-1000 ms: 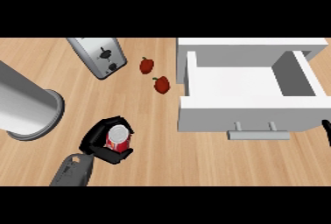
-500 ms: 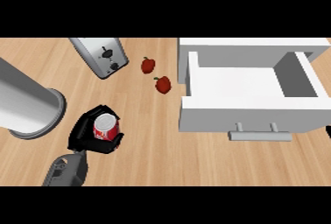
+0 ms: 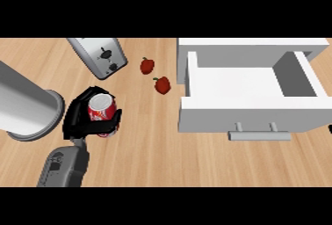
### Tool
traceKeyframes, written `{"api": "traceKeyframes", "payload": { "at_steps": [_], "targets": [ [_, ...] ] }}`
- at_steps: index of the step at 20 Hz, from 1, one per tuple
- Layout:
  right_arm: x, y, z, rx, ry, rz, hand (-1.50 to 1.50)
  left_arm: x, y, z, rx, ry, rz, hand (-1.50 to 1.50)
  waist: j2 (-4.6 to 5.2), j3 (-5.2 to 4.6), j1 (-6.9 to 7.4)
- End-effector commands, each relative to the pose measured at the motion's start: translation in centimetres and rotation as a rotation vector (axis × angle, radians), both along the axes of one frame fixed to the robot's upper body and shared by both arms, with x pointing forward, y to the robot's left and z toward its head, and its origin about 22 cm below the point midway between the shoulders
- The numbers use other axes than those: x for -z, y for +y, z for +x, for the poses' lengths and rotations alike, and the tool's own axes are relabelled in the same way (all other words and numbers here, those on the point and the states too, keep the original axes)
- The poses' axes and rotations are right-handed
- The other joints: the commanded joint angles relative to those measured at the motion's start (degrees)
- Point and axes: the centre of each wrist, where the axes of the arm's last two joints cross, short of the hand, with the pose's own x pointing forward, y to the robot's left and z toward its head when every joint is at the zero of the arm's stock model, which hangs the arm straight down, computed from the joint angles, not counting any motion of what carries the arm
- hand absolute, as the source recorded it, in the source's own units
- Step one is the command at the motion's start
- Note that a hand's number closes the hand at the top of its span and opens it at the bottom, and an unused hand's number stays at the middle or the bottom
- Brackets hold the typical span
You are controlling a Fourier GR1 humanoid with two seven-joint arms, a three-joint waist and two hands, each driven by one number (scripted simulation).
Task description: Pick up the can, place it into the drawer and close the drawer
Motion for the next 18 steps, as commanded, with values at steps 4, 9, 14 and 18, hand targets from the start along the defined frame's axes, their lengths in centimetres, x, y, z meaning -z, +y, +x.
{"api": "traceKeyframes", "payload": {
  "at_steps": [4, 9, 14, 18],
  "targets": [
    [-0.7, 0.4, -0.5, -0.002, -0.016, -0.010, -1.50, -6.1, -5.4, 1.6, 0.033, -0.079, 0.043, 1.50, 0.00, 0.00, -0.33],
    [-0.8, 0.1, -0.4, -0.002, -0.010, -0.001, -1.50, -10.5, -8.5, 4.0, 0.084, -0.066, 0.036, 1.50, 0.07, -0.01, -0.53],
    [-1.3, 1.1, -0.4, 0.014, 0.000, -0.003, -1.50, -14.7, -13.7, 3.1, 0.114, -0.082, 0.072, 1.50, 0.00, 0.00, -0.57],
    [0.1, -0.6, -1.0, 0.020, -0.002, -0.003, -1.50, -18.5, -16.0, 4.7, 0.131, -0.119, 0.104, 1.50, 0.00, 0.03, -0.84]
  ]
}}
